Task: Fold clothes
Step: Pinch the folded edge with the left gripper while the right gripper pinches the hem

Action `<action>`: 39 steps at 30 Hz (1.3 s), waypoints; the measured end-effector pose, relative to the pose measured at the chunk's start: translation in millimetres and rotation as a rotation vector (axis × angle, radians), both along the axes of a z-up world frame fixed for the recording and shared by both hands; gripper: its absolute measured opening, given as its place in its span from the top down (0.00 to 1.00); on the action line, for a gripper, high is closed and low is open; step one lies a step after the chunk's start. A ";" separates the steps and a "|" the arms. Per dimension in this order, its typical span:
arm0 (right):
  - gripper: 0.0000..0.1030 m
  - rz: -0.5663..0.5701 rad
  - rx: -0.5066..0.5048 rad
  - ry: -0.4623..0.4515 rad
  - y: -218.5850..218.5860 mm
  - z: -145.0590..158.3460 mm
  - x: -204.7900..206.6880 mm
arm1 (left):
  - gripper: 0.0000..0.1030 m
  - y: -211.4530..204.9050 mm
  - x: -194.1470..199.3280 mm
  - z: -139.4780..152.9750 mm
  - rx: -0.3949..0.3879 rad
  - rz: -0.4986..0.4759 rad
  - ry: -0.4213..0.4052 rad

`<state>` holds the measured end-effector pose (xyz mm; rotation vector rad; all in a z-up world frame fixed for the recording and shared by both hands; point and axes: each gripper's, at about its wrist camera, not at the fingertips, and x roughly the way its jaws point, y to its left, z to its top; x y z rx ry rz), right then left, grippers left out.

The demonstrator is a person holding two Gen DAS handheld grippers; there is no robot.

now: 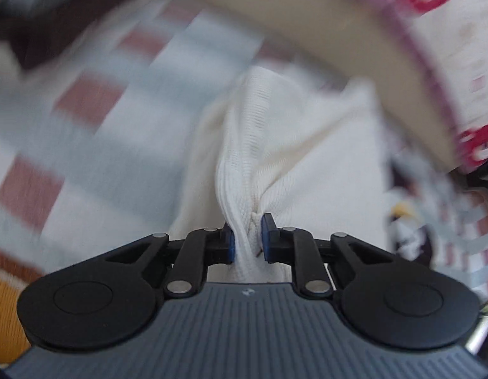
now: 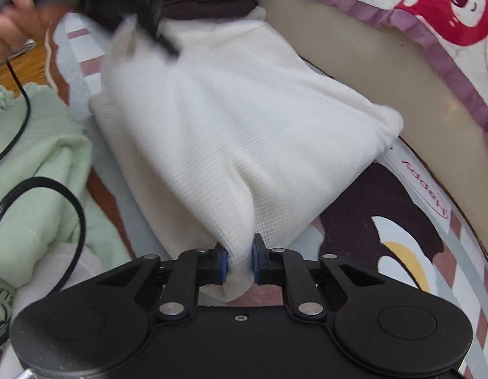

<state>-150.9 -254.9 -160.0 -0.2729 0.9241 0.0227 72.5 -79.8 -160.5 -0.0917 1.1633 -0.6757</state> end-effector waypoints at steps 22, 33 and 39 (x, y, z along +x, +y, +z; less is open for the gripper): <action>0.75 0.182 -0.077 0.090 19.4 5.1 -0.8 | 0.58 22.7 1.0 14.6 -0.046 -0.043 -0.006; 0.77 0.076 0.092 0.083 -0.6 7.4 5.5 | 0.83 -7.9 -40.3 -12.2 0.174 -0.300 -0.131; 0.84 0.071 0.211 0.084 -15.0 14.8 8.4 | 0.86 24.9 -36.0 26.0 0.063 -0.102 -0.202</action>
